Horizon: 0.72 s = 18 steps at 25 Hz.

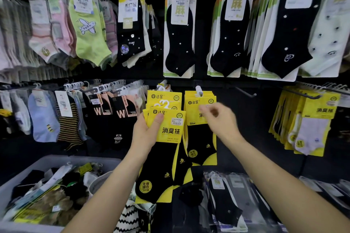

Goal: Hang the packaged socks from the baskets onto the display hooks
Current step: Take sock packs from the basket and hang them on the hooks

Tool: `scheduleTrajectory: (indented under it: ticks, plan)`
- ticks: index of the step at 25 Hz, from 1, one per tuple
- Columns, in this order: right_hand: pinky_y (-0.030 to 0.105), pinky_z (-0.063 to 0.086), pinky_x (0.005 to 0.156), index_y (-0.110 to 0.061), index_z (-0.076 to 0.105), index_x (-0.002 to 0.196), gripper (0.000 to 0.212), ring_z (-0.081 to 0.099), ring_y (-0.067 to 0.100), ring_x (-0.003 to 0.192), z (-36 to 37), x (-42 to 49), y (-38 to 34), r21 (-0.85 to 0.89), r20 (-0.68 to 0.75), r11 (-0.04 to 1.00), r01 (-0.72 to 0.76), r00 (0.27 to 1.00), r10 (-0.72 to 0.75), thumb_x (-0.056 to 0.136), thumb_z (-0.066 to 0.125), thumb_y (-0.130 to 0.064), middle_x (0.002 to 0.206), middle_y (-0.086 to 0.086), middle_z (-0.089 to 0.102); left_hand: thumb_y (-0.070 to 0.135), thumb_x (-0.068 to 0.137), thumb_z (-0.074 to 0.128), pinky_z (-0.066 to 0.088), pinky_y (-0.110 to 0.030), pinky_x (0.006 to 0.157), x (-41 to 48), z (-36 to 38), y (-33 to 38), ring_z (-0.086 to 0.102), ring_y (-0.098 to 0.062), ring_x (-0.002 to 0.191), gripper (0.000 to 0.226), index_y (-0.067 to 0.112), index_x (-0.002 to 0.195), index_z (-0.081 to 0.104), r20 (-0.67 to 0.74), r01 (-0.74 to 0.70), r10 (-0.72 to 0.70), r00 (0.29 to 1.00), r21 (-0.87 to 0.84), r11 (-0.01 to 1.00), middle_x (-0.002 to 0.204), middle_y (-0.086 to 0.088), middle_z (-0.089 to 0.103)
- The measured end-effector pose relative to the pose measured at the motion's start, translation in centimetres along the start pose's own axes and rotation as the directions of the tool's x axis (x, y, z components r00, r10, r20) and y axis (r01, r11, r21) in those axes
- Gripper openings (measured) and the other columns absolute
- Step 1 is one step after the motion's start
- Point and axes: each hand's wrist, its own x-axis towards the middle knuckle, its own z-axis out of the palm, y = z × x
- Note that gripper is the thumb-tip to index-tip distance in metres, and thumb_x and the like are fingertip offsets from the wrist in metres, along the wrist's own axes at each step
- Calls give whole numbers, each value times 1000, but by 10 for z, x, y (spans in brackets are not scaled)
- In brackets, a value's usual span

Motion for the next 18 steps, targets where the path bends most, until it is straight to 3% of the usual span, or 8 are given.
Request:
scheduleTrajectory:
  ticks: [2,5,8,11,13,16,18]
  plan:
    - [19,40,59,-29,55,73,31,55,4,72,9,-13,-10,-43,157,999,34,987,-27,75,60,-60,73,-13,59,27,91,56,55,-28,79,-5,16,-1,66,-8,91,24,30,115,56,31,-23,23,999,21,1000,98,12,69]
    - [28,48,62,-18,57,73,31,60,14,70,7,-15,-10,-53,118,998,22,993,-16,77,69,-45,71,-4,63,36,90,57,52,-42,91,-7,31,-2,63,-18,105,49,17,134,46,91,-7,8,996,-13,1000,116,0,64]
    - [39,53,74,-8,60,84,31,66,29,77,-5,-14,1,-18,156,999,-30,987,32,83,66,-38,80,12,70,37,97,42,47,-47,97,-7,38,-6,59,-23,113,28,27,120,54,139,22,-12,990,-72,997,124,-4,61]
    - [34,51,71,-21,60,84,11,65,23,72,-9,-17,7,53,186,998,-32,982,22,86,63,-32,80,9,71,26,100,38,52,-26,85,-7,39,-7,64,-9,101,23,31,109,59,81,4,2,997,-77,997,107,9,68]
    - [28,53,67,-25,58,82,8,68,17,78,-14,-14,10,200,145,975,-93,987,64,87,63,-23,80,-1,72,26,100,39,51,-18,79,-1,33,-8,64,-5,96,25,24,118,57,19,-4,5,1000,-51,999,103,12,67]
    - [31,56,67,-23,58,80,11,69,18,82,-27,-3,18,273,50,944,-183,983,176,88,63,-16,81,-3,71,29,99,41,55,-22,70,8,17,-12,66,-16,91,18,25,104,58,-16,12,-12,1000,-17,1000,97,6,68]
    - [32,57,68,-25,59,81,12,69,17,81,-31,5,19,263,8,947,-183,982,188,89,61,-17,81,-3,71,30,99,41,56,-31,73,12,6,-12,66,-19,91,17,27,98,57,-37,19,-19,999,11,1000,99,0,67]
